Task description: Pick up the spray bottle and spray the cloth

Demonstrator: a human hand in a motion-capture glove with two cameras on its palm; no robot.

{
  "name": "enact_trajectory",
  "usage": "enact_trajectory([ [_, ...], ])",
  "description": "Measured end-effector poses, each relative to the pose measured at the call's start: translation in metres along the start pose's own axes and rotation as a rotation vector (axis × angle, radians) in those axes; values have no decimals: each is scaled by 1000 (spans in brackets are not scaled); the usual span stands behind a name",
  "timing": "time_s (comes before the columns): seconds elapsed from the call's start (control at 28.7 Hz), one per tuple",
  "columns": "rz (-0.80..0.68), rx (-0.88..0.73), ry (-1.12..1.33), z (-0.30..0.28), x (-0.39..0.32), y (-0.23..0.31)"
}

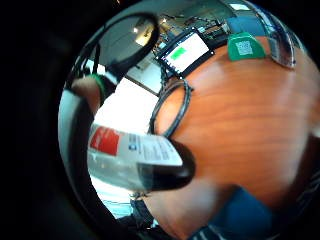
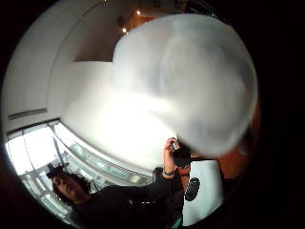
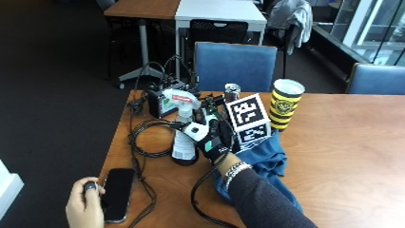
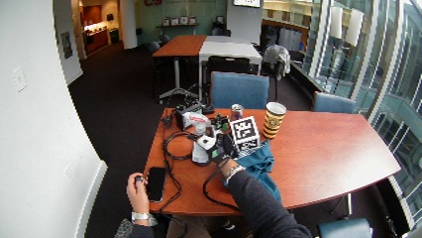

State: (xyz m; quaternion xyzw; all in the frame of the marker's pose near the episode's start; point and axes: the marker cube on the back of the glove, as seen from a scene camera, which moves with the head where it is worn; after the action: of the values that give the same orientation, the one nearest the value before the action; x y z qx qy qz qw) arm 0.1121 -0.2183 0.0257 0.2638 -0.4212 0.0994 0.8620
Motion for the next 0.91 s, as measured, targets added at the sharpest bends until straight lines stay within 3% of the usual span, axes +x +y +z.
enact_trajectory([
  [0.24,-21,-176,194,-17,-8,12],
  [0.52,-165,-400,668,-54,-23,50],
  [0.91,-356,-620,844,-80,-76,123],
])
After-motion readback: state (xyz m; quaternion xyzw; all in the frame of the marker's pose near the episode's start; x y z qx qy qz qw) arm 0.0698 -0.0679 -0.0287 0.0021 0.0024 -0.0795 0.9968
